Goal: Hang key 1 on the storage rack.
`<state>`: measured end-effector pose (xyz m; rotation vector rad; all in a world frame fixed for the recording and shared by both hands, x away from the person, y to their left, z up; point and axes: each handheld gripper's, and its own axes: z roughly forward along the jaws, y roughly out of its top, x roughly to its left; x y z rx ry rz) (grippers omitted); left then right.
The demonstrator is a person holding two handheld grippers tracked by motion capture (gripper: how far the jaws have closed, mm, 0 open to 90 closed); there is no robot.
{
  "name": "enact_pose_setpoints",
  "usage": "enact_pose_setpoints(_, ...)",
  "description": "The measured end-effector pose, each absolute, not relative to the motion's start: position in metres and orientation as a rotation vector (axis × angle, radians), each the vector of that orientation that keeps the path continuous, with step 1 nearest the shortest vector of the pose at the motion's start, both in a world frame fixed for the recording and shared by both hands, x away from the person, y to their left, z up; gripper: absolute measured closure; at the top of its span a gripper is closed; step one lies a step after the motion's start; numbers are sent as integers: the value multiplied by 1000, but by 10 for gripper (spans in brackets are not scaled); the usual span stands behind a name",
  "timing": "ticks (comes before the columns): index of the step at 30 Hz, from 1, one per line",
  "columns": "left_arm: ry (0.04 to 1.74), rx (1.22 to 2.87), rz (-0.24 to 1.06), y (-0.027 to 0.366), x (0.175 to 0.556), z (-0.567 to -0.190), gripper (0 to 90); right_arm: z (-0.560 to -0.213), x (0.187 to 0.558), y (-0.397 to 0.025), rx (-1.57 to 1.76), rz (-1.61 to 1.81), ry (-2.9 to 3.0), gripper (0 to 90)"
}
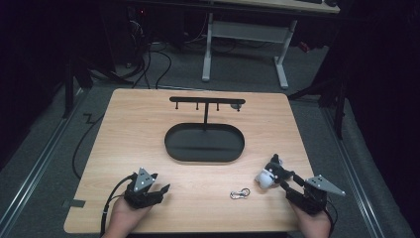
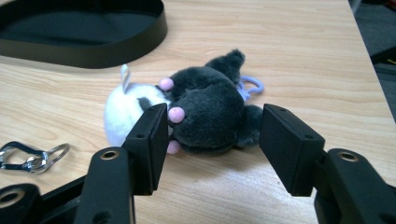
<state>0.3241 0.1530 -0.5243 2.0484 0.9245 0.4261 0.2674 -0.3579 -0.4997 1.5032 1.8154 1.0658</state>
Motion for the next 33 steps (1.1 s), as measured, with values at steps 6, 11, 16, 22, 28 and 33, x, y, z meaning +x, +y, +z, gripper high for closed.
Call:
enact_pose_setpoints(6, 899, 2000, 444, 156, 327, -519, 374, -499, 262, -359, 1524, 1035, 1778, 447)
enact_pose_setpoints(11, 911, 1989, 440, 158, 328, -518, 384, -499, 258, -362, 1526, 1019, 1762, 470)
enact_pose_setpoints(16, 906, 1997, 425, 155, 329, -518, 434, -500, 256, -363, 1512, 1025, 1781, 544)
enact_pose_setpoints(22, 899, 2000, 445, 153, 328, -519, 426, -502, 257, -367, 1533, 1027, 1832, 795)
enact_pose_setpoints(28, 896, 2000, 451, 155, 326, -520, 422, -506, 262, -367, 1545, 983, 1868, 900)
enact_pose_setpoints(33, 907, 1987, 460, 160, 323, -520, 418, -511, 271, -364, 1554, 930, 1885, 900)
